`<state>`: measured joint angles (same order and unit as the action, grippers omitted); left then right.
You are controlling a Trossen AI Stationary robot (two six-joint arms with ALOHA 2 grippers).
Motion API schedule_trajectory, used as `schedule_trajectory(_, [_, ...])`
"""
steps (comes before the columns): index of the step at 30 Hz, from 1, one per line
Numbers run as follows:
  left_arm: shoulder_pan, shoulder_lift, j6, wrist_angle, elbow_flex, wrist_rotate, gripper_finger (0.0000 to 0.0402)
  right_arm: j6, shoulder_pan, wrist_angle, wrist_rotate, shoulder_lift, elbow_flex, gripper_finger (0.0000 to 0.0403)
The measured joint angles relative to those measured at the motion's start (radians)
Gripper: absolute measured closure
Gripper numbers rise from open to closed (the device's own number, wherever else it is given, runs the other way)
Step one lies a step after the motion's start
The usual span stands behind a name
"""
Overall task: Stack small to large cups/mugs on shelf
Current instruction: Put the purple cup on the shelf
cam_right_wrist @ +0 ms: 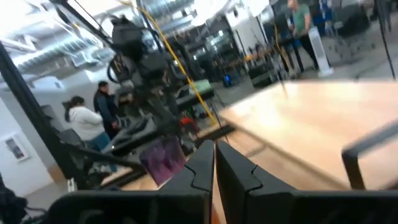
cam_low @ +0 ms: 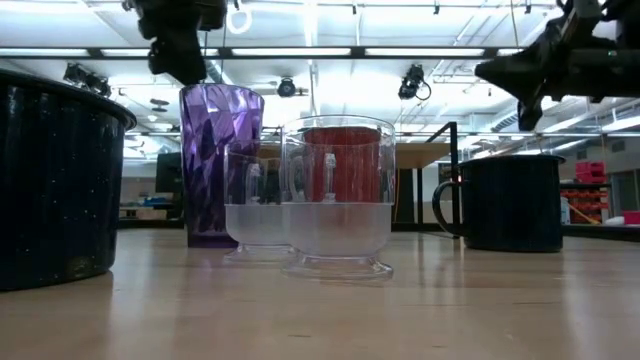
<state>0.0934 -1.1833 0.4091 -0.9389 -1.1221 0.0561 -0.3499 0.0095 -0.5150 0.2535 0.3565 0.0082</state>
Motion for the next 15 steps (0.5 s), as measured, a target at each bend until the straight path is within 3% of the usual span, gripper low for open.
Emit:
schedule_trajectory(7, [0.035, -0.119, 0.021, -0.073, -0.081, -0.099, 0.0189, 0.068, -0.016, -0.032, 0.0, 0.027, 0.041, 0.038])
schedule_trajectory(15, [0.035, -0.228, 0.018, -0.141, -0.149, -0.116, 0.02, 0.061, -0.015, 0.031, 0.0, 0.127, 0.092, 0.038])
